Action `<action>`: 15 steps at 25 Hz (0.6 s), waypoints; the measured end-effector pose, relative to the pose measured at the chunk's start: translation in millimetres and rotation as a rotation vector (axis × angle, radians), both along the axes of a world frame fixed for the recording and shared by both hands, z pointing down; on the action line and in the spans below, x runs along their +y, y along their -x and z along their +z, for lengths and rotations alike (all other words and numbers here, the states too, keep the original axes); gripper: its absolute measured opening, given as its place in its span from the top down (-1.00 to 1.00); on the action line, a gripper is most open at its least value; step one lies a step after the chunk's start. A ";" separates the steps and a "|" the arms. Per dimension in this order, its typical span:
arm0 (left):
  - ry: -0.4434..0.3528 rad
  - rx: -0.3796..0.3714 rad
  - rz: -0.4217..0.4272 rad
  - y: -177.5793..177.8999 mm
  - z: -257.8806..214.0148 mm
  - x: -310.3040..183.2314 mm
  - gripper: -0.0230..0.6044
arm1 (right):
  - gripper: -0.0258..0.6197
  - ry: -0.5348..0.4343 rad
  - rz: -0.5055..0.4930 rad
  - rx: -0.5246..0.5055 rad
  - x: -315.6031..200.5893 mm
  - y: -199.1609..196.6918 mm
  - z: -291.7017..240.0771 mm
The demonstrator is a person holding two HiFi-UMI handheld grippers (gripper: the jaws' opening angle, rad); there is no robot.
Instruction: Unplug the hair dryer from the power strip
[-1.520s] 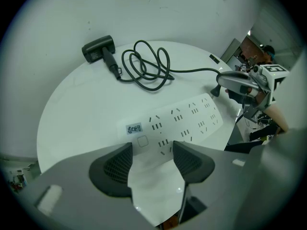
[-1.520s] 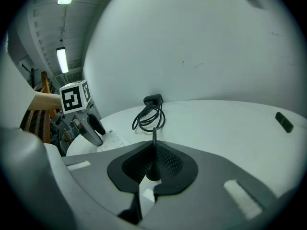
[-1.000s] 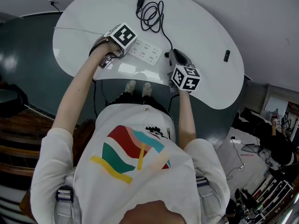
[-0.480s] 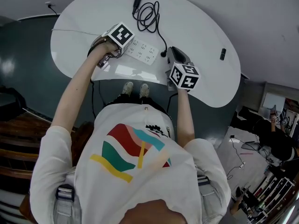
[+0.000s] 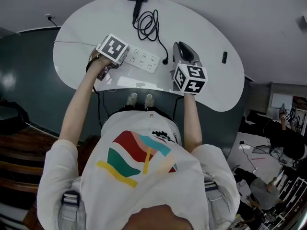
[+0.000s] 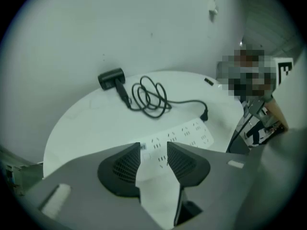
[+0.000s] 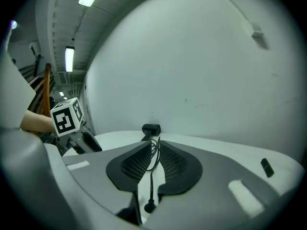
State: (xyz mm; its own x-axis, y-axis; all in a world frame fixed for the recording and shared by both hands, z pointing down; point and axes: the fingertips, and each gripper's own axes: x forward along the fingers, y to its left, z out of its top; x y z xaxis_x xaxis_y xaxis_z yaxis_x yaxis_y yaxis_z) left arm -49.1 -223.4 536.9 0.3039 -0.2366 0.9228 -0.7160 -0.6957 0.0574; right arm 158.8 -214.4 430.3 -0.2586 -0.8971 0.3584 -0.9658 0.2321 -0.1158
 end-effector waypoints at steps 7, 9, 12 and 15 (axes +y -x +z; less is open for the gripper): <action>-0.610 0.387 -0.108 -26.2 -143.4 -35.4 0.39 | 0.73 -0.167 -0.007 -0.004 -8.5 23.3 -80.3; -0.771 0.524 -0.170 -25.2 -182.8 -30.4 0.46 | 0.73 -0.215 -0.018 0.004 -7.8 33.2 -101.1; -0.964 0.660 -0.280 -14.5 -221.9 -12.1 0.61 | 0.73 -0.285 -0.044 0.051 -0.5 49.3 -124.9; -1.065 0.667 -0.329 -5.4 -237.5 11.0 0.92 | 0.77 -0.349 -0.056 0.108 14.4 63.2 -140.6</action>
State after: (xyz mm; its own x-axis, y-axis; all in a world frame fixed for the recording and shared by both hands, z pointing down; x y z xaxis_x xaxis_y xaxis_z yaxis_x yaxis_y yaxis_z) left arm -43.7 -212.5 299.4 0.4167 -0.9063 -0.0698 -0.9086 -0.4176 -0.0027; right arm 95.6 -200.0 289.8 -0.2880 -0.9557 0.0615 -0.9528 0.2924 0.0818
